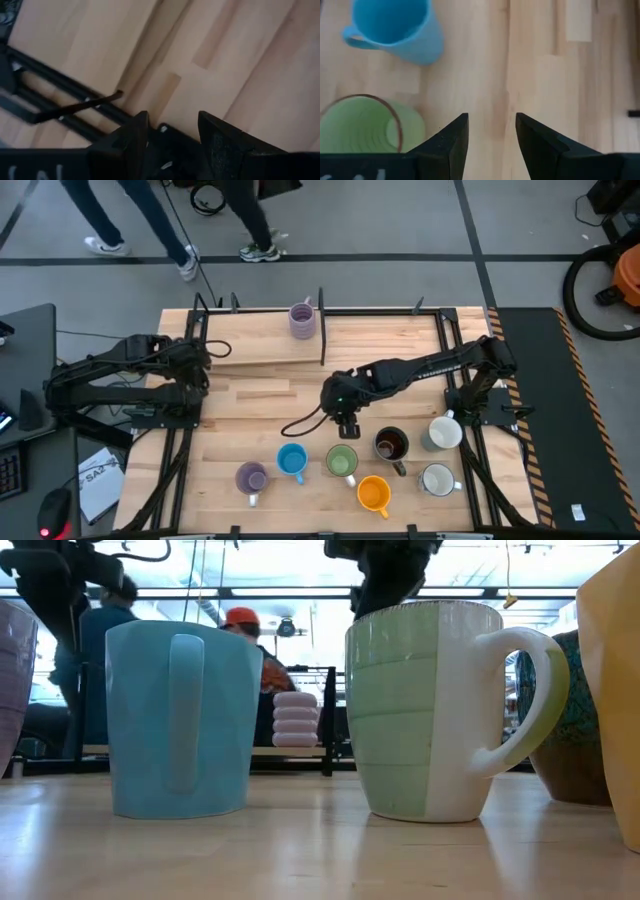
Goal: Place coffee mugs
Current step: Put the green mug on the shelf
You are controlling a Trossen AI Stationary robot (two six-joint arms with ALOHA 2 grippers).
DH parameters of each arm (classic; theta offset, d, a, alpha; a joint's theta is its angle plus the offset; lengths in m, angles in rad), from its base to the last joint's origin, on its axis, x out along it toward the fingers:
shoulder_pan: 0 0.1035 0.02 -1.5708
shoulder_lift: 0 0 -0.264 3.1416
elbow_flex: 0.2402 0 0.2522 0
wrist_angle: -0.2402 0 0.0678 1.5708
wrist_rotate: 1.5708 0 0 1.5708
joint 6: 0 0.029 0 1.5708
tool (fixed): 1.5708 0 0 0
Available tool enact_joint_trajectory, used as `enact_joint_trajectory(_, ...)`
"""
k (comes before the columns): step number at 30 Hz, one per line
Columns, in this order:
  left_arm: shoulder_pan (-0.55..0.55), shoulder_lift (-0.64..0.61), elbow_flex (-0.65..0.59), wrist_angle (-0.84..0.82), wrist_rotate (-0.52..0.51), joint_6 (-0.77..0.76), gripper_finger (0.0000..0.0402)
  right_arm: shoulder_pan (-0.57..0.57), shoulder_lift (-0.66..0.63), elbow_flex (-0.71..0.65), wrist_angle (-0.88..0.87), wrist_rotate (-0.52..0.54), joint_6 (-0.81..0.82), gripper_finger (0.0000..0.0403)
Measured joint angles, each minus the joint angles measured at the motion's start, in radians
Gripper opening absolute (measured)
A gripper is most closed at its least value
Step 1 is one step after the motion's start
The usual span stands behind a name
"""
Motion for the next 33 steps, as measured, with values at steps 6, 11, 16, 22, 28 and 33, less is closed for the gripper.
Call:
enact_joint_trajectory(6, 0.0, -0.002, 0.0, 0.1, 0.026, 0.063, 0.0181, 0.013, 0.037, 0.05, -0.012, -0.053, 0.003, 0.017)
enact_joint_trajectory(11, 0.0, -0.002, -0.001, 0.204, 0.033, 0.11, 0.0181, 0.035, 0.081, 0.112, -0.092, -0.059, 0.031, 0.0169)
enact_joint_trajectory(16, 0.0, -0.001, -0.001, 0.289, 0.034, 0.134, 0.0181, 0.064, 0.14, 0.211, -0.192, -0.059, 0.042, 0.0169)
enact_joint_trajectory(22, 0.0, 0.001, -0.001, 0.344, 0.033, 0.137, 0.0181, 0.09, 0.199, 0.296, -0.269, -0.084, 0.038, 0.0169)
enact_joint_trajectory(28, 0.0, 0.0, -0.001, 0.383, 0.024, 0.136, 0.0181, 0.12, 0.255, 0.336, -0.335, -0.107, 0.003, 0.0169)
enact_joint_trajectory(33, 0.0, 0.001, -0.001, 0.389, 0.022, 0.136, 0.0181, 0.14, 0.273, 0.336, -0.343, -0.123, -0.014, 0.0169)
